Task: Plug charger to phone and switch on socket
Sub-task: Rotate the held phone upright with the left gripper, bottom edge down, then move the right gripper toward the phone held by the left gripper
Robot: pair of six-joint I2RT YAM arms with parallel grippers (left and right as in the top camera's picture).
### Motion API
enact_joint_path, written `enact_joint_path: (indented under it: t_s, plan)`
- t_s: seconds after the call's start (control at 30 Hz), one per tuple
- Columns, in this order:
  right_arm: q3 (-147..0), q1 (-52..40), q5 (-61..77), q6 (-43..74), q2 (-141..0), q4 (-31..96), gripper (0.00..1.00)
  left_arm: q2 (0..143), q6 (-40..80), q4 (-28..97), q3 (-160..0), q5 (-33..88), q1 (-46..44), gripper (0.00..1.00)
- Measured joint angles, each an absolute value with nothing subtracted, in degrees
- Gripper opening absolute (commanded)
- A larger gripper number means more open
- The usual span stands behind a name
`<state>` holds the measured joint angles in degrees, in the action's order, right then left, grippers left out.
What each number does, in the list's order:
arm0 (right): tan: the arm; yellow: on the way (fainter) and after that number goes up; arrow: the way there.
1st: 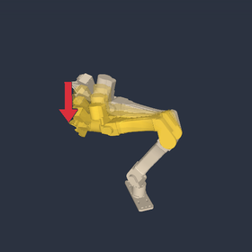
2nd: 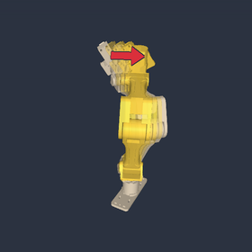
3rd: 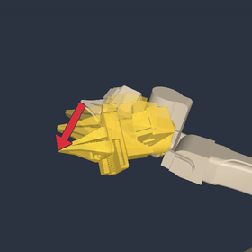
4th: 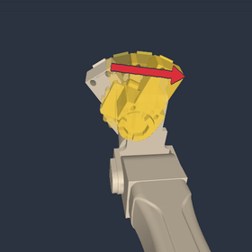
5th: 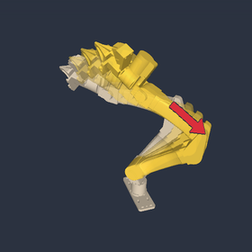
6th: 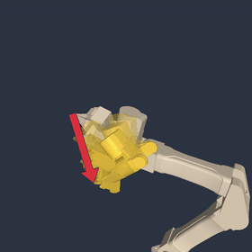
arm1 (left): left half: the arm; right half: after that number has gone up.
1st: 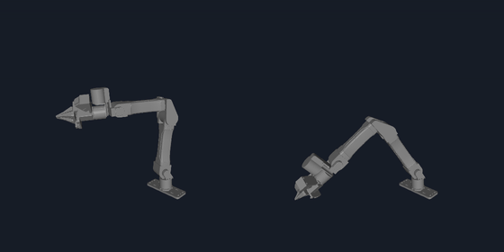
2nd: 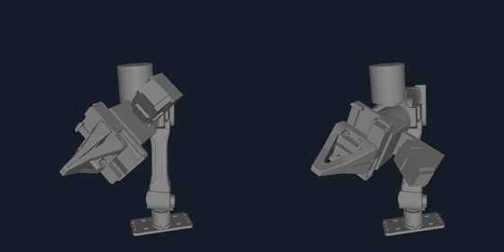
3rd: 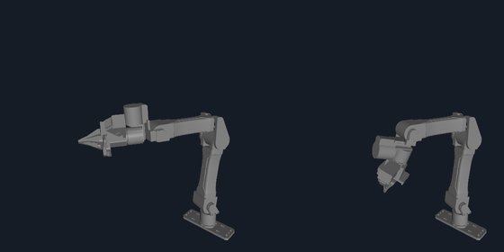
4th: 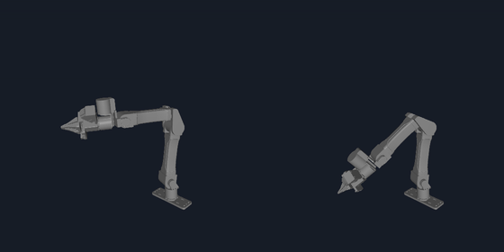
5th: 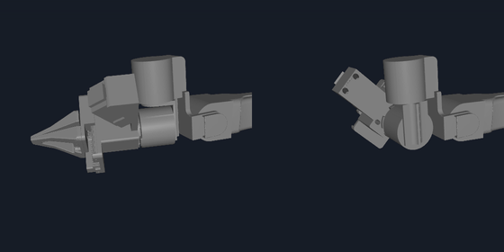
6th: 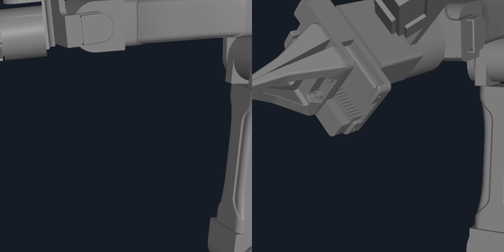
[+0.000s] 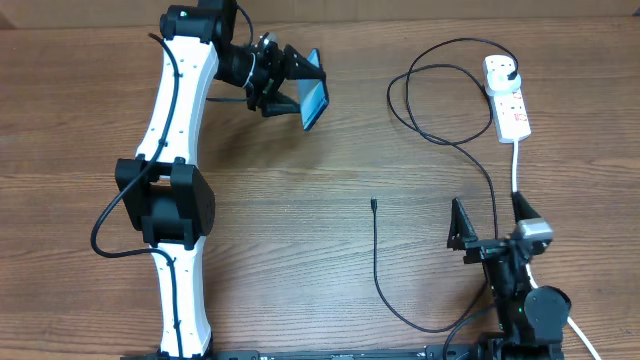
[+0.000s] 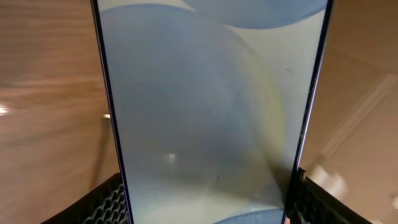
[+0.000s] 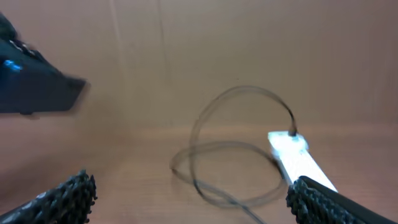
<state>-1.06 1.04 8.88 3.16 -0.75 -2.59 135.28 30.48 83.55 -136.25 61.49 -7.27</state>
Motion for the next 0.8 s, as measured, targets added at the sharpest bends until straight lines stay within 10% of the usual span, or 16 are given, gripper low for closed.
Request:
enact_joint_path:
  t_s: [0.37,0.8]
  plan:
    - [-1.43,1.04,20.80,16.75,-0.84,-33.76,1.00,135.28,36.01,76.12,-136.25,73.78,-7.51,0.61]
    - [-45.95,1.02,20.73,6.74,-33.50,18.06,1.00,135.28,42.00,69.28,-136.25,77.41,-7.51,0.60]
